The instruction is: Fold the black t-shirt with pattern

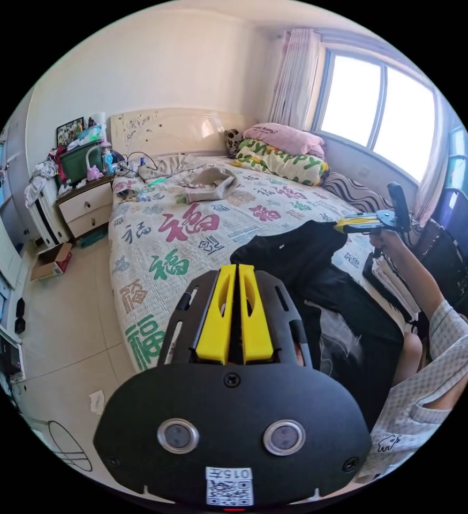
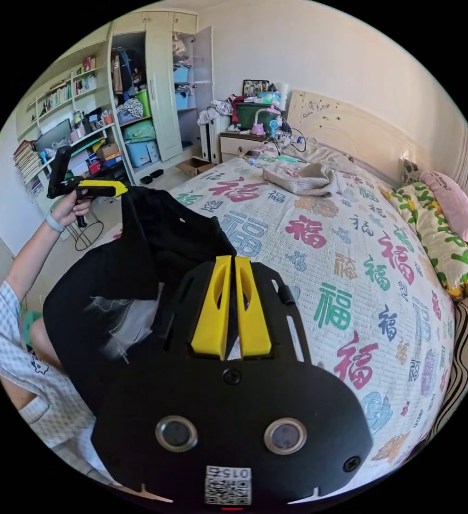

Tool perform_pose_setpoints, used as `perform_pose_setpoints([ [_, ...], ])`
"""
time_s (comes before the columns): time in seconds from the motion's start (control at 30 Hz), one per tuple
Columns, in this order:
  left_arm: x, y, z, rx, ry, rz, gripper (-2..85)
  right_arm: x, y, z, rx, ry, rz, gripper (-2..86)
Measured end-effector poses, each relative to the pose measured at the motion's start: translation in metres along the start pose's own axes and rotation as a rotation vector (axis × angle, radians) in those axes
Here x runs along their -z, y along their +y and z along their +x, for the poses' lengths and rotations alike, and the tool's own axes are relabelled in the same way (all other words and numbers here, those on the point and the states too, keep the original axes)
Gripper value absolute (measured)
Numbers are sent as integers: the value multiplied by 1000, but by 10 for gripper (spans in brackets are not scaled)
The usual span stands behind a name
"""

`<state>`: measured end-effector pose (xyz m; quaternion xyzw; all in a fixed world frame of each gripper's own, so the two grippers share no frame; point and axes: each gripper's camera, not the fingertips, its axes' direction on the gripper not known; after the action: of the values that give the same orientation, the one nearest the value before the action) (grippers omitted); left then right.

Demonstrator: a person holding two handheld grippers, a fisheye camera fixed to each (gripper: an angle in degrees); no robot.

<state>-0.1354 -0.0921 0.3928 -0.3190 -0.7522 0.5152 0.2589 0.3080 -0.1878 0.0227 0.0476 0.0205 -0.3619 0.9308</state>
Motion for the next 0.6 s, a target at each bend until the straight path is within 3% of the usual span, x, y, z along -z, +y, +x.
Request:
perform_pose_setpoints([
  [0.13, 46, 27, 33, -17, -81, 3, 1, 46, 39, -24, -24, 11, -14, -8],
  [0.3, 112, 81, 77, -53, -55, 95, 2, 107, 103, -74, 64, -24, 31, -7],
  [0.47, 196, 204, 142, -139, -33, 188, 2, 167, 224, -152, 246, -96, 72, -7],
  [0.6, 218, 295, 172, -126, 32, 133, 2, 169, 312, -196, 302, -170, 4, -7],
])
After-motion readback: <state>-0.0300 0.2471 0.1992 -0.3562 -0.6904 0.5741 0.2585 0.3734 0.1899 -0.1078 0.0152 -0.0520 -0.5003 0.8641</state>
